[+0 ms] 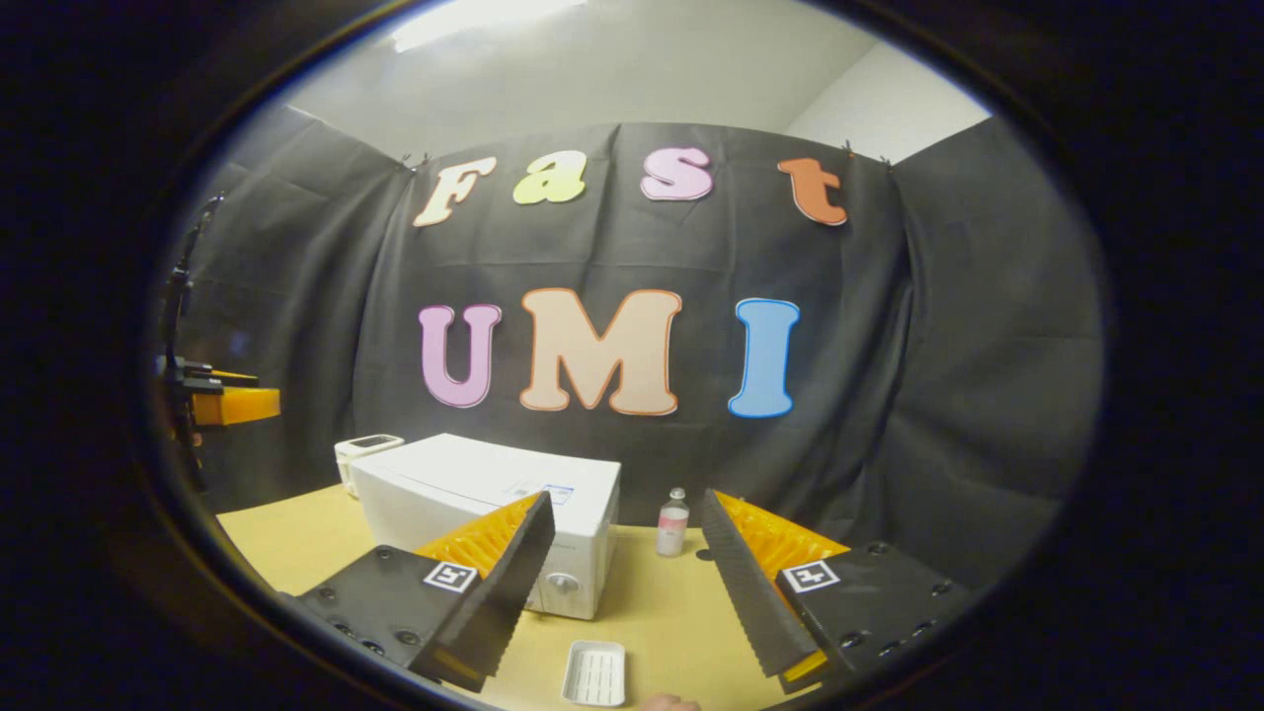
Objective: Open the microwave oven with the left hand, put the food in, and close the microwave oven.
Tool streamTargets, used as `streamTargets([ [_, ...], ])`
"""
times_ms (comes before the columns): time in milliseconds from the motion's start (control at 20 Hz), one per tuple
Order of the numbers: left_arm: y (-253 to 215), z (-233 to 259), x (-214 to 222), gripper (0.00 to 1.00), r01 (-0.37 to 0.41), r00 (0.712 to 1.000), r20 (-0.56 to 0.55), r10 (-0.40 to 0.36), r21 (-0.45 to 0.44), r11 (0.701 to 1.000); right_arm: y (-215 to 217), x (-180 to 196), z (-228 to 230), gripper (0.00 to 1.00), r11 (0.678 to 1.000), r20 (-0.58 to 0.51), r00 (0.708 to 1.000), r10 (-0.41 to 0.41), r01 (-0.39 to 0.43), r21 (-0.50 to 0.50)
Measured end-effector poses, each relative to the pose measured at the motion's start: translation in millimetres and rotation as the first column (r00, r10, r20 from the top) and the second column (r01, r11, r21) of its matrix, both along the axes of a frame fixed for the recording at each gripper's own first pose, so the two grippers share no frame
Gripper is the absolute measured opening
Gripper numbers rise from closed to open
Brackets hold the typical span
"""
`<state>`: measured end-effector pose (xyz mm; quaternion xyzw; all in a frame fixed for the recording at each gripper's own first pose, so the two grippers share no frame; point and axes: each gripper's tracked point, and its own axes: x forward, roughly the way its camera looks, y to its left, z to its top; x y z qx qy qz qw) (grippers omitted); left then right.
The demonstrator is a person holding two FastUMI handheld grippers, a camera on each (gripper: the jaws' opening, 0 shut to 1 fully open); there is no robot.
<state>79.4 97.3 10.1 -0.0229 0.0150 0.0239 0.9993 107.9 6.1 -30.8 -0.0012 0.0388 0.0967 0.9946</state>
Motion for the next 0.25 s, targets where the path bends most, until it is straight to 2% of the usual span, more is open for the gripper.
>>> streamTargets([
  [250, 0.4, -1.3, 1.3, 0.98, 0.007, 1.000, -0.005, -0.007, 0.007, 1.000, 9.9, -0.8, 4.3, 0.96, 1.000, 0.010, 1.000, 0.016, -0.016, -0.013],
])
